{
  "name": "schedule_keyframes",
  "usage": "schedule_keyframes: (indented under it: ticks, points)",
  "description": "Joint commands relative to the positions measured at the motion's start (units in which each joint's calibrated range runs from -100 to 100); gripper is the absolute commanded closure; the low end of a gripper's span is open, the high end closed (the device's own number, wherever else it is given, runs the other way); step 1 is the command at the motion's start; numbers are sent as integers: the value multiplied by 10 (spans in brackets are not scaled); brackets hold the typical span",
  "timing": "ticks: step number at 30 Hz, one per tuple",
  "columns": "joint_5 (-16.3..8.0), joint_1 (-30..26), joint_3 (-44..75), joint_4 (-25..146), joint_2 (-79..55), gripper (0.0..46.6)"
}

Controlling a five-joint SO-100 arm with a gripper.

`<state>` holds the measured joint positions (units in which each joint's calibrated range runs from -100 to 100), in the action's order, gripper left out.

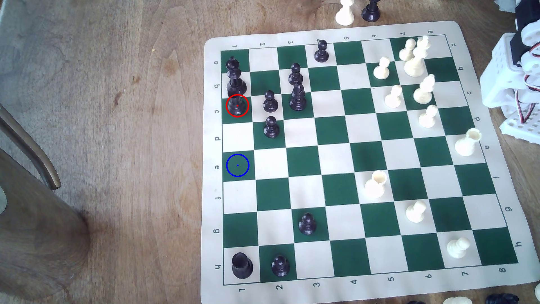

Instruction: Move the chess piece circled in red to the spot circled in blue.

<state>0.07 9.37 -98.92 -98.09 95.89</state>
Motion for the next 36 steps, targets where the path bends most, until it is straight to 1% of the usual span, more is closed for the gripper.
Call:
schedule_keyframes:
  ticks: [1, 28, 29, 30, 31, 32, 35, 36]
  points:
    - [1, -1, -10, -16, -1, 464]
    - [1, -1, -10, -16, -1, 464]
    - [3, -1, -10, -16, -1, 458]
    - [4, -1, -10, -5, -1, 438]
    - [2, 0, -10, 50, -1, 446]
    - [4, -3, -10, 82, -1, 464]
    - [5, -6, -10, 206, -1, 464]
    - [4, -12, -10, 296, -1, 464]
